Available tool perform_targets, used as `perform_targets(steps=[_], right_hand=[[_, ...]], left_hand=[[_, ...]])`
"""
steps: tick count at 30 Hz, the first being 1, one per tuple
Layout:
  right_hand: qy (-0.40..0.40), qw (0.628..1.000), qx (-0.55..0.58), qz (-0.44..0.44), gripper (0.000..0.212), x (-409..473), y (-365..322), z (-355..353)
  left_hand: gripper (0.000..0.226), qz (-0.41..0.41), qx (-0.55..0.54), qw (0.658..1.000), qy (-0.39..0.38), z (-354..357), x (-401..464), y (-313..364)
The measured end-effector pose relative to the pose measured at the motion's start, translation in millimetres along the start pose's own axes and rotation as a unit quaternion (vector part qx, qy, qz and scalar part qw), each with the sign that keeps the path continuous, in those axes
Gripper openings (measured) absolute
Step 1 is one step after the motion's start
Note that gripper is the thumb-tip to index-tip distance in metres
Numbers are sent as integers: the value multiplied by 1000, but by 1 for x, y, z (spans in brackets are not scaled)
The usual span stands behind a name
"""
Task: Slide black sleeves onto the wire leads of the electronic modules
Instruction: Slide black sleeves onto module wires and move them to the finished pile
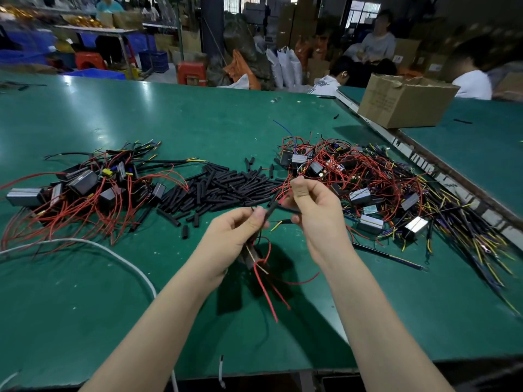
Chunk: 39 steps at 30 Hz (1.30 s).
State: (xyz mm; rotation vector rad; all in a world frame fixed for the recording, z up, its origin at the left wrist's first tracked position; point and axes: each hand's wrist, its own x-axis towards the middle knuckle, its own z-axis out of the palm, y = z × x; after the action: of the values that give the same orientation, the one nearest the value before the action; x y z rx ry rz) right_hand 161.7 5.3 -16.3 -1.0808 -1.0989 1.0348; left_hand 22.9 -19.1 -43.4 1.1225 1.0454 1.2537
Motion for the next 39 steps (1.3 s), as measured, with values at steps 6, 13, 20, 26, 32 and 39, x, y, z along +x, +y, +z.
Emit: perform_targets(steps=[6, 13, 20, 26, 32, 39], right_hand=[[74, 983, 160, 52, 28, 10, 0, -9], [-228, 966, 105, 60, 18, 9, -11, -17], [-145, 977, -93, 129, 17, 38, -4, -26], [-129, 833, -538, -22, 18, 71, 22, -18], [-202, 704, -680, -48, 22, 78, 32, -12], [-44, 959, -255, -118, 16, 63, 0, -11]], left_hand=[[11, 144, 114, 982, 40, -7, -2, -8], [22, 182, 112, 976, 33, -10, -6, 8], [33, 44, 173, 984, 6, -12, -7, 6], [28, -46, 11, 998, -29, -10, -8, 9], [22, -4, -75, 996, -44, -18, -10, 16], [12, -11, 27, 997, 67, -11, -10, 10]])
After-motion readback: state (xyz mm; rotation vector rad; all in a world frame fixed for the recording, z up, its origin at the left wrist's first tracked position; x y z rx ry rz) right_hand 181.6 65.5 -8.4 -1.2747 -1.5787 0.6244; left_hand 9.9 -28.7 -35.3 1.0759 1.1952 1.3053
